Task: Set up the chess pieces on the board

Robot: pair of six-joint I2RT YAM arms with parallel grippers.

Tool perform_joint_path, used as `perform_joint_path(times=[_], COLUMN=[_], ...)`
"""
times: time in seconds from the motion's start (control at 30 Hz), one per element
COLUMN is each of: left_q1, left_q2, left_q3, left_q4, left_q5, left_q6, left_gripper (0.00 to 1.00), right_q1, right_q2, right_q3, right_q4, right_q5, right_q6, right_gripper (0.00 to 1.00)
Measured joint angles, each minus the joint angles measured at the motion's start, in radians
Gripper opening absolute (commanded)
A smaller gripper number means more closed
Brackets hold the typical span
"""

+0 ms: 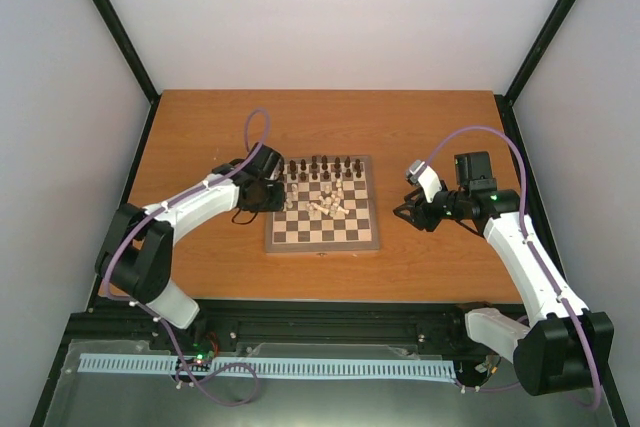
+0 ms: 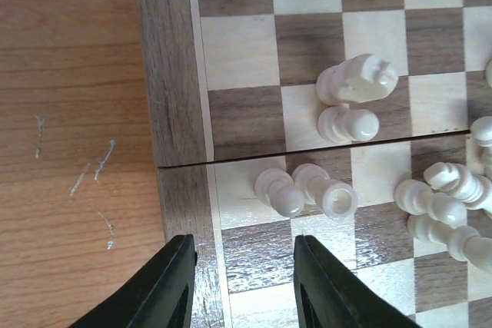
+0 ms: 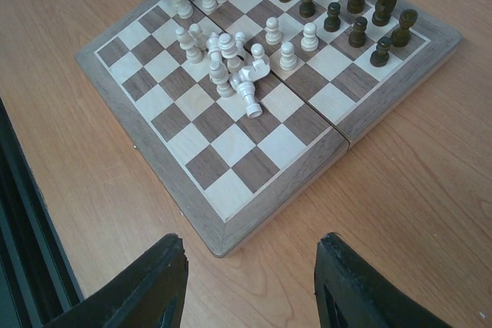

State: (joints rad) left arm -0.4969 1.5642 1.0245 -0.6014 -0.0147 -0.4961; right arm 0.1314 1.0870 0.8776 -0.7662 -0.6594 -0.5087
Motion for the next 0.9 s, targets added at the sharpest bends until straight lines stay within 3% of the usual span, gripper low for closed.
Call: perform_joint_path(times=[0.27,0.57,0.9], left_q1=[0.000,-0.001,-0.002], left_q2=[0.050,0.103,0.132], left_q3=[0.032,0.065,0.067], left_q4=[0.002,0.017,0.038], left_q5=[0.002,0.004,0.012], left_q6=[0.000,0.002,0.003], left_gripper=[0.35,0.26,0.27], right_q1=[0.000,0.000,0.000], right_q2=[0.004,0.016,0.035], right_q3=[0.000,0.000,-0.002], right_q4=[0.000,0.000,0.000], right_q5=[0.017,0.024,0.032], right_q6=[-0.001,-0.002,-0.007], right_gripper=[0.47,0.48,0.48])
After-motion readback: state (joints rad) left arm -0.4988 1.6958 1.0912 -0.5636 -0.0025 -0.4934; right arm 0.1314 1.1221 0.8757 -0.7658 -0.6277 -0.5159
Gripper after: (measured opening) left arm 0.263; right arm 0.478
